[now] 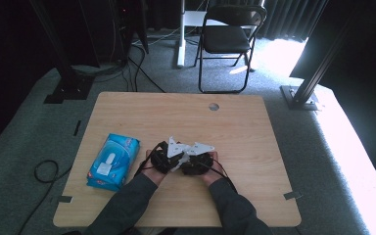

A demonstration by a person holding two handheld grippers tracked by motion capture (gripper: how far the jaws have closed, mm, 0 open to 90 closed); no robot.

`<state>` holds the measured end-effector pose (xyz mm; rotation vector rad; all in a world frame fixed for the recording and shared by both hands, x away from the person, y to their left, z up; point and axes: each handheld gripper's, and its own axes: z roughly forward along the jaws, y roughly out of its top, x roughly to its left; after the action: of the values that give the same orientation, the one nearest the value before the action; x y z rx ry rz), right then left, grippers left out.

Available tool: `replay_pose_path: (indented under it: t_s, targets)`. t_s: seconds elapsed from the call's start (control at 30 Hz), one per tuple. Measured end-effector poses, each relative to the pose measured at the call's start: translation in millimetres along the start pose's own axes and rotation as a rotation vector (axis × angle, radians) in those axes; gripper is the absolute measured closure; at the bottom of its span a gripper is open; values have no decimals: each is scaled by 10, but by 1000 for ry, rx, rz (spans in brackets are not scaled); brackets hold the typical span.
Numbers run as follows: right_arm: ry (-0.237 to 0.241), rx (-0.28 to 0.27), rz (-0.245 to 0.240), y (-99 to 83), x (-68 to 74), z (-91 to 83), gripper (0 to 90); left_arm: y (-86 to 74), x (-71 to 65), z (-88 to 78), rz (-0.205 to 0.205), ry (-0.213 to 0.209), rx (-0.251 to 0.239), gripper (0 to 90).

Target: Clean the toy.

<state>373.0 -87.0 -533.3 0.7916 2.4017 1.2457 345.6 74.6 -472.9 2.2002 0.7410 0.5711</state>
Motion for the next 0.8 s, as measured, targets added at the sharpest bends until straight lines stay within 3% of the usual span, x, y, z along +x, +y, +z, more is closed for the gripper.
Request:
replay_pose_path:
  t_s: [0.43,0.8]
  targets:
    - [11,-10,-6,13,18,-15,341,2,125,22,-23,31,7,877]
    - [34,-19,-22,24,57,-19,341,-67,287,47,-83,73,30,878]
